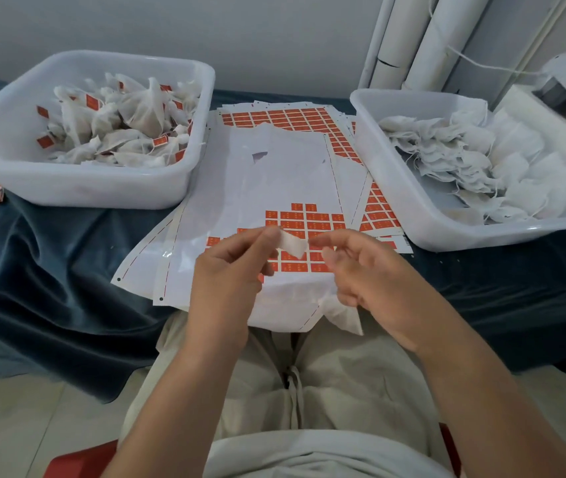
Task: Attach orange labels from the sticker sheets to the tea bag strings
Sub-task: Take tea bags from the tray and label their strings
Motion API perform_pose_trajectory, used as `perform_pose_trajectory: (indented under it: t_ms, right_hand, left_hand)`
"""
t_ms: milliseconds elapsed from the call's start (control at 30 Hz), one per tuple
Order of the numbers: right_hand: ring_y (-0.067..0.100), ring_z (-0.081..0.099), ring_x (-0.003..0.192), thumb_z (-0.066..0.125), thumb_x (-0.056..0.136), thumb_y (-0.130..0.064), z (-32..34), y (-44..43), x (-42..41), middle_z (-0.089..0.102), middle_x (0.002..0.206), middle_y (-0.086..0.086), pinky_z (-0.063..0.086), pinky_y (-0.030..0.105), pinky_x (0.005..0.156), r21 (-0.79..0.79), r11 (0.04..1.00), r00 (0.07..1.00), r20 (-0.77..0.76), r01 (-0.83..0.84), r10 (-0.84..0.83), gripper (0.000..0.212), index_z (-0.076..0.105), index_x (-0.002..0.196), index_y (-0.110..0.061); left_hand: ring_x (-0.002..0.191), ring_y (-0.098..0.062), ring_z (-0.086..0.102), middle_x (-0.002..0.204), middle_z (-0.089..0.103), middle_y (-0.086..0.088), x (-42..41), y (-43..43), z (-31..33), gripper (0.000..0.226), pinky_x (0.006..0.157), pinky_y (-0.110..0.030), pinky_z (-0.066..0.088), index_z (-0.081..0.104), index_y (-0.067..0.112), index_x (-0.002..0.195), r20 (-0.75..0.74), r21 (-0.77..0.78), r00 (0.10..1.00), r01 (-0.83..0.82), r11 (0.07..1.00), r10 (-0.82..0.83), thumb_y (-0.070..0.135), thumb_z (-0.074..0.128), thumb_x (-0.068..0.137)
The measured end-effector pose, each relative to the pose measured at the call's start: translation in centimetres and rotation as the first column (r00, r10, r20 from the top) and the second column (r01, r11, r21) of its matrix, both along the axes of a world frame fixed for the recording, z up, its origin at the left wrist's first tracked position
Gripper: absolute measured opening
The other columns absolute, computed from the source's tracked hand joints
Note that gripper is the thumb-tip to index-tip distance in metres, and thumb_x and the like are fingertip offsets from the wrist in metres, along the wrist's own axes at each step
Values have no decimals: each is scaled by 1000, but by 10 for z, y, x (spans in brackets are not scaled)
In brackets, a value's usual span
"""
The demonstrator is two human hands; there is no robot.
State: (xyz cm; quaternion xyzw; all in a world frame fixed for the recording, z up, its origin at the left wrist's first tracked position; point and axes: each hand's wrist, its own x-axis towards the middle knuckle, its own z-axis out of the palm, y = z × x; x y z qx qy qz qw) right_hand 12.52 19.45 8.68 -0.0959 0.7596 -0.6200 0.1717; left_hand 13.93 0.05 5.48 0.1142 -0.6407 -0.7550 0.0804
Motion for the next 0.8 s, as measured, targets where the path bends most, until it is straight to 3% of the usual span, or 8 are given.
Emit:
perform_pose_trajectory:
  t_ms: [67,167,233,333,433,533,633,800]
  right_hand:
    - [9,49,65,54,95,-46,-5,-4,4,52,70,-3,48,29,72,-9,999,999,-9,-42,42,24,73,110,-40]
    - [10,58,70,46,105,-22,-11,-17,16,56,70,-4,52,21,74,17,995,972,-212,-102,103,30,72,106,-36]
    - [13,67,83,48,106,-20,-11,-24,21,65,82,-7,52,16,79,60,993,928,-353,-103,117,30,72,110,-37]
    - [18,72,101,55,107,-21,-9,-26,22,73,97,-11,55,22,89,84,996,872,-483,-40,76,24,72,119,-33]
    - [12,70,110,60,106,-27,-6,-22,20,76,104,-17,51,18,94,154,983,808,-589,101,9,23,73,125,-32]
    - [6,68,112,64,102,-29,-4,-20,18,76,107,-18,48,12,92,114,976,798,-597,186,-83,22,75,122,-30]
    - [2,71,106,72,99,-27,-5,-22,16,77,107,-21,49,8,85,21,977,823,-543,212,-167,20,74,112,-42]
    - [7,74,105,72,98,-31,-9,-21,11,79,105,-17,56,18,88,-117,966,872,-415,231,-259,16,77,111,-41]
  left_hand:
    - [74,-5,66,93,79,7,0,5,-1,13,71,-31,51,83,37,95,-4,75,994,-107,991,108,40,71,97]
    - [77,-8,64,91,78,10,3,17,-4,15,73,-31,52,83,34,94,-28,103,990,-132,986,136,36,69,99]
    - [75,-8,65,84,74,9,5,24,-8,16,72,-31,54,81,27,95,-21,105,994,-102,989,105,33,68,101]
    - [91,-28,74,94,75,-9,7,31,-12,17,84,-46,63,73,21,96,-15,123,999,38,992,-36,24,60,106]
    - [99,-27,76,103,77,-7,8,33,-10,18,85,-44,61,70,21,103,8,130,993,117,985,-120,30,55,109]
    - [97,-22,76,101,77,-2,8,34,-9,21,82,-38,60,70,20,103,-35,42,991,128,991,-126,34,55,110]
    - [82,-16,78,95,77,3,10,34,-6,20,61,-21,56,71,23,100,-59,26,989,137,990,-135,33,57,109]
    - [64,-10,70,87,76,5,11,35,-6,17,56,-14,49,72,20,98,-91,-53,989,113,992,-117,29,60,107]
